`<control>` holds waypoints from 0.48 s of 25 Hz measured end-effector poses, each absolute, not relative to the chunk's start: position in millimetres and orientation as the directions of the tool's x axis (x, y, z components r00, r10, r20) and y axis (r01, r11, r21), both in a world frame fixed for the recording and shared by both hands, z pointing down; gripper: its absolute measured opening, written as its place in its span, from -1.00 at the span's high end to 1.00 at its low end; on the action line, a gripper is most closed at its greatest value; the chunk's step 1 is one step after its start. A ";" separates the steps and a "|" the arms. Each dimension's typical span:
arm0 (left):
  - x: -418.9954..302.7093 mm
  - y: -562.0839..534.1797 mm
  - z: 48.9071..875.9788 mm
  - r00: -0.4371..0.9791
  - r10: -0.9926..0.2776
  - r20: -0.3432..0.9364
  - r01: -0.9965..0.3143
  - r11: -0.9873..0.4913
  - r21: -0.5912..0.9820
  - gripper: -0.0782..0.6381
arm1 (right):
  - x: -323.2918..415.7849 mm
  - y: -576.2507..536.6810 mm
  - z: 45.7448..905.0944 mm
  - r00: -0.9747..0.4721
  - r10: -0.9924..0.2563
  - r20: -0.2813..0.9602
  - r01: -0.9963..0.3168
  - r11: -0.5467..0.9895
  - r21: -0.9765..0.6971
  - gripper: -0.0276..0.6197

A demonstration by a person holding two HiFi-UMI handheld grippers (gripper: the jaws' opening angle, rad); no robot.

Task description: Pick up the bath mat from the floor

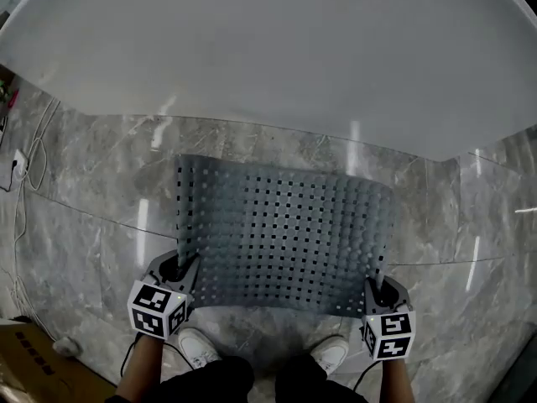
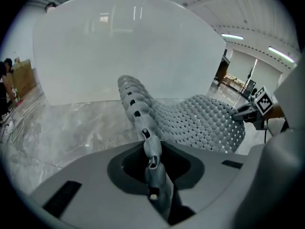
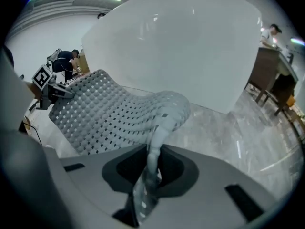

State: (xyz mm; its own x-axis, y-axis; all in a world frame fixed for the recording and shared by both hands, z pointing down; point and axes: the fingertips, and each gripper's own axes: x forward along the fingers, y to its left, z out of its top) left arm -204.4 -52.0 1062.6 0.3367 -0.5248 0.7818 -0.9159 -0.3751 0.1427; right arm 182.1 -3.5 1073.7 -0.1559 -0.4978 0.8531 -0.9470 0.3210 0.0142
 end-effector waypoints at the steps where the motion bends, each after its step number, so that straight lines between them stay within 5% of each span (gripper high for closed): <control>1: -200.6 -53.9 1043.5 0.339 -0.535 0.774 -0.916 -0.377 0.140 0.57 | 180.9 -4.7 1054.6 -0.150 -0.507 0.849 -0.947 0.319 0.023 0.66; 12: -200.5 -76.6 771.6 0.312 -0.676 0.667 -0.933 -0.350 0.082 0.58 | 178.4 -25.9 783.5 -0.129 -0.651 0.748 -0.956 0.283 0.081 0.66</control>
State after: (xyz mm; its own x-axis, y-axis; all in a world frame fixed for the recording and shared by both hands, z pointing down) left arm -200.5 -76.6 771.6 0.3124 -0.6761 0.6674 -0.9330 -0.3503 0.0818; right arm 178.4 -25.9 783.5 -0.1292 -0.6506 0.7484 -0.9559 0.2825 0.0805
